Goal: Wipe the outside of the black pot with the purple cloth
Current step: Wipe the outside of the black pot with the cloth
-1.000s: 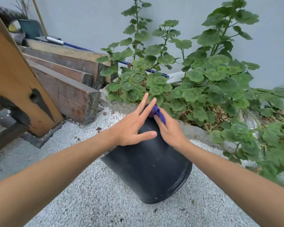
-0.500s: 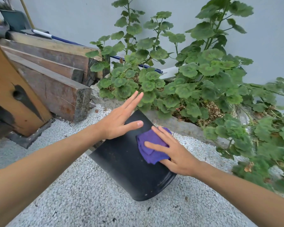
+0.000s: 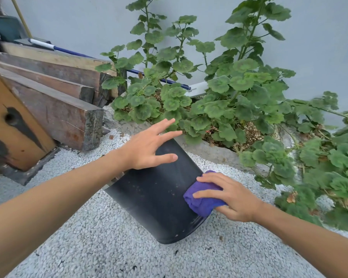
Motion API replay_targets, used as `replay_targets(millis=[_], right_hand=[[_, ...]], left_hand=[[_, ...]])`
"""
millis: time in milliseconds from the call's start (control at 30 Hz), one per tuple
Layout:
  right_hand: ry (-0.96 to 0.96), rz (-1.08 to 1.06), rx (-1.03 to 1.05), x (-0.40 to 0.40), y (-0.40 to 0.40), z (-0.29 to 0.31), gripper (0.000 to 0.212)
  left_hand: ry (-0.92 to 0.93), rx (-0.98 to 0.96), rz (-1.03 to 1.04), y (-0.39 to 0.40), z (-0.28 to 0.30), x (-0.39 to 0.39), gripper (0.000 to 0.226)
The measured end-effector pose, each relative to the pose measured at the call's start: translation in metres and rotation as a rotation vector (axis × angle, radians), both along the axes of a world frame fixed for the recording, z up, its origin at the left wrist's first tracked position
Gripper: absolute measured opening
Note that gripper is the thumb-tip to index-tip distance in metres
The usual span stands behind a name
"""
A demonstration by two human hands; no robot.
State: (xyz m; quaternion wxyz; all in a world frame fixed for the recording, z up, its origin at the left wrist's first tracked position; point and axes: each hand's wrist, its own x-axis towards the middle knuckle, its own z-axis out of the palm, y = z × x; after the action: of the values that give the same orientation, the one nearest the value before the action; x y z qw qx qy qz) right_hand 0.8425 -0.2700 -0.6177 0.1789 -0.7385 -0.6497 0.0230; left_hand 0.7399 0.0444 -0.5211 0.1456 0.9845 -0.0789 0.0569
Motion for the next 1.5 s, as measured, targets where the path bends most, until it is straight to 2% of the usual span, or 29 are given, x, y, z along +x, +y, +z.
replay_targets(millis=[67, 167, 367, 467, 667, 800, 867, 967, 1100, 1200, 1367, 1500], right_hand=[[0.163, -0.176, 0.091, -0.003, 0.004, -0.001, 0.037], [0.468, -0.445, 0.282, -0.006, 0.025, 0.007, 0.027], [0.681, -0.716, 0.498, 0.003, 0.089, 0.038, 0.022], [0.714, -0.691, 0.487, 0.005, 0.112, 0.044, 0.023], [0.733, -0.676, 0.172, -0.004, 0.11, 0.013, 0.038], [0.803, -0.754, 0.039, 0.0, 0.097, 0.003, 0.056], [0.822, -0.78, 0.004, 0.002, 0.094, 0.002, 0.055], [0.85, -0.802, -0.036, 0.005, 0.092, 0.007, 0.04], [0.92, -0.835, -0.066, 0.006, 0.09, 0.012, 0.048], [0.994, -0.882, -0.05, 0.001, 0.089, 0.011, 0.051], [1.139, -0.93, 0.095, -0.007, 0.086, 0.01, 0.053], [1.023, -0.894, 0.186, -0.019, 0.09, 0.02, 0.058]], left_hand=[[-0.004, 0.02, 0.001, -0.003, 0.0, 0.0, 0.077], [-0.012, 0.021, -0.002, -0.003, 0.0, -0.002, 0.077], [-0.042, 0.074, -0.015, -0.011, -0.001, -0.006, 0.077], [-0.069, 0.06, -0.001, -0.016, -0.001, -0.004, 0.074], [-0.057, -0.129, 0.036, -0.011, 0.006, 0.007, 0.051], [-0.109, -0.124, 0.084, -0.01, 0.002, 0.017, 0.035], [-0.117, -0.093, 0.103, -0.01, -0.001, 0.021, 0.033], [-0.056, -0.035, 0.169, -0.01, -0.006, 0.024, 0.04], [0.091, 0.06, 0.234, -0.012, -0.003, 0.025, 0.046], [0.133, 0.076, 0.22, -0.016, 0.002, 0.021, 0.045], [0.066, -0.002, 0.206, -0.016, 0.005, -0.001, 0.037], [-0.044, -0.095, 0.221, -0.006, 0.008, -0.02, 0.032]])
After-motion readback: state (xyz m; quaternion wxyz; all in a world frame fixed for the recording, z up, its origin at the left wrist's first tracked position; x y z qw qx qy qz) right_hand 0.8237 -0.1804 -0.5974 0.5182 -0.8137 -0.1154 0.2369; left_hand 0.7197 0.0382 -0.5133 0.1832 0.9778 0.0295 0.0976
